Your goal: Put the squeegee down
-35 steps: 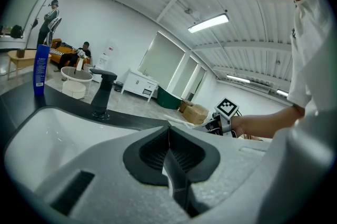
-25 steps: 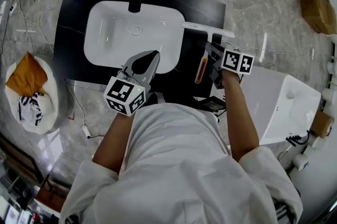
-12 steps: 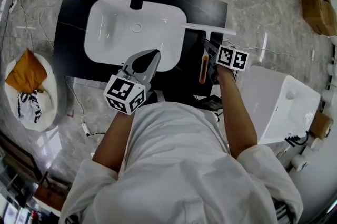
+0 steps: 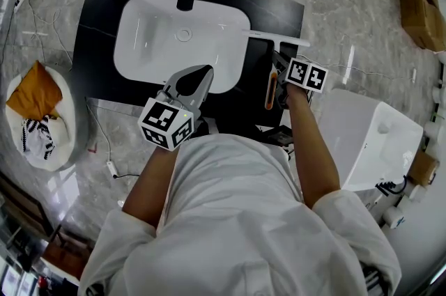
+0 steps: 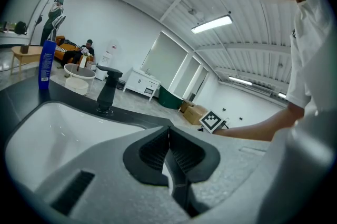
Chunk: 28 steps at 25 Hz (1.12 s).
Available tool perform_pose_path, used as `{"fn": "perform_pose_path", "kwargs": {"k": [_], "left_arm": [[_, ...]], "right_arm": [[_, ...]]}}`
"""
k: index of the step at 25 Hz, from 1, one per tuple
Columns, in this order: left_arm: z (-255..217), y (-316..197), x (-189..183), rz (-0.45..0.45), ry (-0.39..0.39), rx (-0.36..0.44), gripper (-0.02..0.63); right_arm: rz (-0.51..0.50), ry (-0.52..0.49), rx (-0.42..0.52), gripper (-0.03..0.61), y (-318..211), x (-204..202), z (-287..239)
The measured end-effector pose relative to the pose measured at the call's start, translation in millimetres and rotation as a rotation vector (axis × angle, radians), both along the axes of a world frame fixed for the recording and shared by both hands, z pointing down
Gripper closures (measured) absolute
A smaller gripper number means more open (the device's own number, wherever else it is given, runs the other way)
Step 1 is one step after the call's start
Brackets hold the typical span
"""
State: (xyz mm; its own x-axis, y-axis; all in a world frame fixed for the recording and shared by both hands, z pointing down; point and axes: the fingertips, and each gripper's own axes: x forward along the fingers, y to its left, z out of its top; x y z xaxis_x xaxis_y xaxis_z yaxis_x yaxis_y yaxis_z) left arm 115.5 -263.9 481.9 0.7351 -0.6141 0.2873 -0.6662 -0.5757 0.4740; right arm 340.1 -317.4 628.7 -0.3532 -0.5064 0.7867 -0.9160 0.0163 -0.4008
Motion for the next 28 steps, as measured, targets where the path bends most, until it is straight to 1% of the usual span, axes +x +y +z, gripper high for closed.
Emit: {"fn": "perform_pose_path", "kwargs": {"k": [8,12,15,18,20,23,26,28], "left_arm": [[-1.0,2.4,-2.8,-0.005,0.002,0.001,0.597],[0.0,4.6,-3.1,-0.003,0.004,-0.002,0.597],[-3.5,5.2,-3.1,-0.001,0.008,0.001,0.597],[-9.0,5.1,-4.6,-0.003,0.01,0.01,0.597],[-11.9,5.3,-6.8,-0.006,0.01,0.016,0.597],[-16.3,5.5,-9.3,-0.006,0.011,0.021,0.597],[-24.7,3.7,-11.9,-0.005,0.009,0.036,0.597],[-33.0,1.0,-14.4,-0.007,0.003,0.055,0.597]], "right_arm": [[0.003,0.047,0.004,0.511,1.3,4.5,5.8],[-0.005,0.05,0.01,0.511,0.6,3.7,6.9],[-0.003,0.053,0.023,0.505,2.1,5.5,4.1],[0.01,0.048,0.056,0.497,6.0,9.5,-7.7],[0.022,0.033,0.1,0.497,7.3,11.1,-22.2],[0.037,-0.002,0.205,0.497,5.8,11.6,-58.6],[0.022,-0.042,0.343,0.499,0.2,8.9,-111.6],[0.005,-0.075,0.452,0.513,-2.4,6.6,-155.5]]}}
